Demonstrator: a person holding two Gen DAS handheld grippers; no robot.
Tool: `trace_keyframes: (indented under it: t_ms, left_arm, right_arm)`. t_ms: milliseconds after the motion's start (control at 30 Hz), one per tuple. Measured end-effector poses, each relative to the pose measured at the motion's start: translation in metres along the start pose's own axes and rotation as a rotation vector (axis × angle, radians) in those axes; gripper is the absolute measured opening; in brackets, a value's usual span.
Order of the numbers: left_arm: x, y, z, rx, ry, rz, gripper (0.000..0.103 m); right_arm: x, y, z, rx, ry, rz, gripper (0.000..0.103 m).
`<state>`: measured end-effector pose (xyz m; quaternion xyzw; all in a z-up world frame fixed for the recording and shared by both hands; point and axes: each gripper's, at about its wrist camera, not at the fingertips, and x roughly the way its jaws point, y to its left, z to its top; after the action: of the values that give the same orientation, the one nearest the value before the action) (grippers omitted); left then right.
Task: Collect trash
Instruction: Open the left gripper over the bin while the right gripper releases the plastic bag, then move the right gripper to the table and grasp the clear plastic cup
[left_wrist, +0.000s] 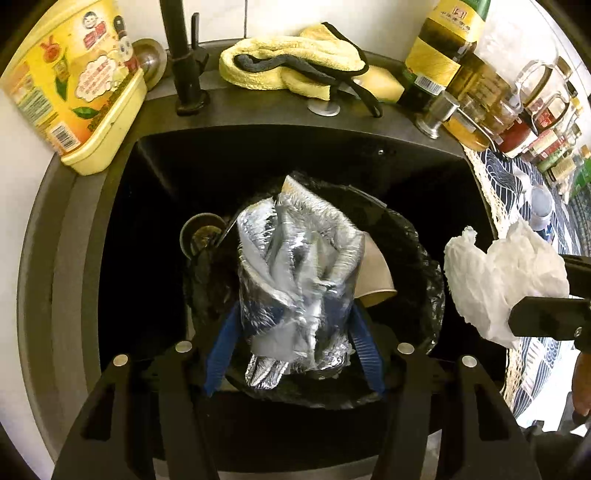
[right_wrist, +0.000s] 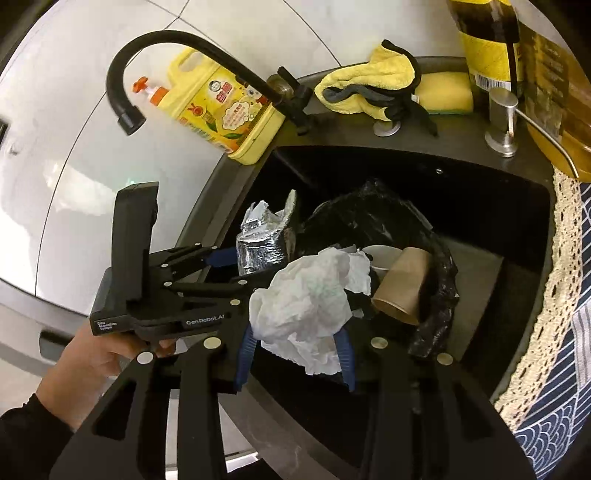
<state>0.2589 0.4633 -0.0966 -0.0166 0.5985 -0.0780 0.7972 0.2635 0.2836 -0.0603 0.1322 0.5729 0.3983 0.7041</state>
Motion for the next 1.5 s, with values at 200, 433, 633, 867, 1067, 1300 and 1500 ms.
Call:
trace_keyframes:
  t_ms: [200, 433, 633, 867, 1067, 1300, 1500]
  left_arm:
    - [0.010, 0.002, 0.003, 0.045, 0.025, 0.011, 0.064]
    - [0.008, 0.013, 0.002, 0.028, 0.021, 0.035, 0.064]
    - [-0.002, 0.010, -0.002, 0.019, 0.005, 0.037, 0.064]
    - [-0.005, -0.001, -0.012, 0.038, -0.007, 0.083, 0.072]
    - [-0.017, -0.013, -0.029, -0.031, -0.050, 0.072, 0.072]
    - [-0.025, -0.047, -0.050, -0.095, -0.081, -0.051, 0.072]
    - [-0.032, -0.073, -0.060, -0.121, -0.109, -0.010, 0.072]
  right_arm:
    - [0.004, -0.005, 0.000, 0.039, 0.013, -0.019, 0.059]
    - [0.008, -0.015, -0.002, 0.089, 0.025, -0.014, 0.059]
    - [0.008, -0.017, -0.005, 0.101, 0.032, -0.009, 0.061]
    - [-0.003, -0.024, -0.016, 0.123, 0.049, 0.011, 0.071]
    - [-0.043, -0.052, -0.031, 0.190, -0.054, -0.042, 0.071]
    - [-0.114, -0.107, -0.063, 0.316, -0.153, -0.161, 0.080]
    - [-0.181, -0.161, -0.086, 0.354, -0.208, -0.276, 0.080]
